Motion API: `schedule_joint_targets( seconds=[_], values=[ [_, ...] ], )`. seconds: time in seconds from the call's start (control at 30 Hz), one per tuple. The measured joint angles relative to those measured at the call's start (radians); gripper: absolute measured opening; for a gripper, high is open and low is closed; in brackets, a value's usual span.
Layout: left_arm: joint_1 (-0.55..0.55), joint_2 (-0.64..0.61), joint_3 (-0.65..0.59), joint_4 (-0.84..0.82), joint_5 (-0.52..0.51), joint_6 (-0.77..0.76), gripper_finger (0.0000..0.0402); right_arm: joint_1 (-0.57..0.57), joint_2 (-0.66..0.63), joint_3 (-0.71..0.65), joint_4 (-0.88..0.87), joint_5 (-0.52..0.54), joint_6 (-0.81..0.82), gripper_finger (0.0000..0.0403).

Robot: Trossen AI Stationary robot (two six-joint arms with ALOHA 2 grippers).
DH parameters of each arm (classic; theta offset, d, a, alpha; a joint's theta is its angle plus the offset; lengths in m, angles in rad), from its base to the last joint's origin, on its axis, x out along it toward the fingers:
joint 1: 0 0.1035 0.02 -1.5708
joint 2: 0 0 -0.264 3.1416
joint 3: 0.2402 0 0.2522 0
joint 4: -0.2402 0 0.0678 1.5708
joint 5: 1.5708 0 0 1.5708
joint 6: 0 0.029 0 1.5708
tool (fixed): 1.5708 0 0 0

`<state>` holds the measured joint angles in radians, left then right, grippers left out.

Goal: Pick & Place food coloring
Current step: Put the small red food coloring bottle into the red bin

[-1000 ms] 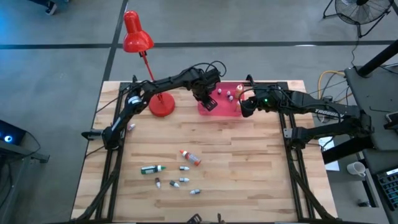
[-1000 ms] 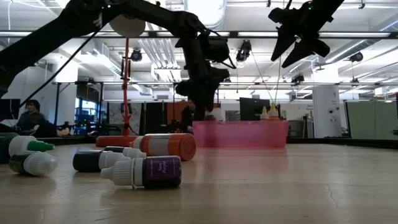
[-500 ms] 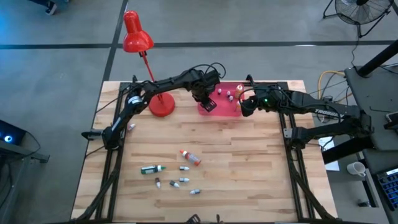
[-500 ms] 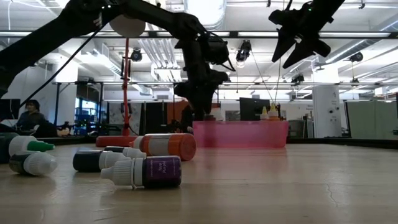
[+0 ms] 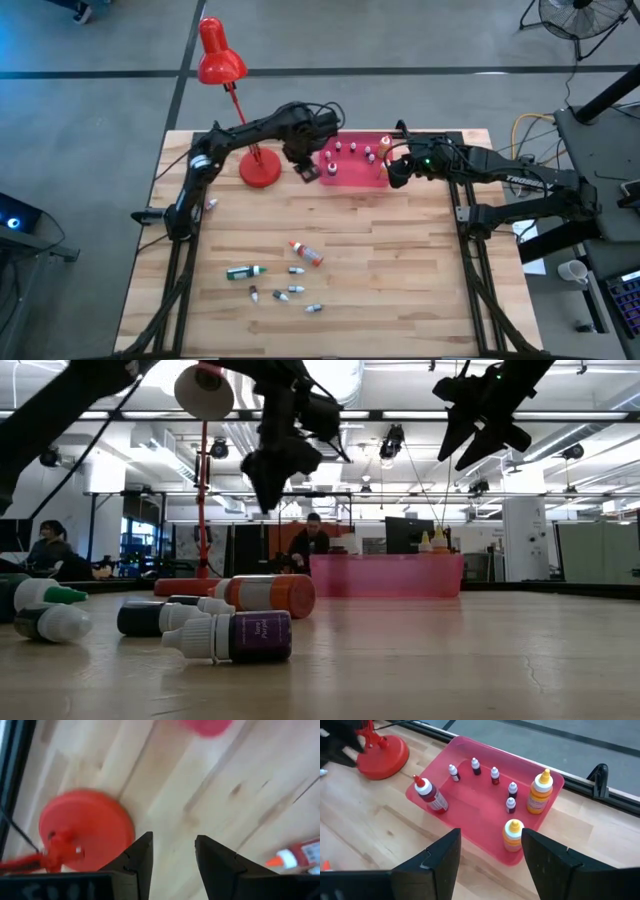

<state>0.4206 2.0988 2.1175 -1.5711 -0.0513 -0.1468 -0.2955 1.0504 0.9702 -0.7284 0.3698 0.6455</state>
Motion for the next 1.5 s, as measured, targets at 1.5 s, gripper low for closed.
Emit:
schedule_joint_targets(
  seconds=[1.5],
  values=[
    [0.132,-0.649,-1.475,0.506,-0.197,-0.544,0.0119,-0.013,0.000,-0.031,0.013,-0.028,-0.068,0.0201]
  ],
)
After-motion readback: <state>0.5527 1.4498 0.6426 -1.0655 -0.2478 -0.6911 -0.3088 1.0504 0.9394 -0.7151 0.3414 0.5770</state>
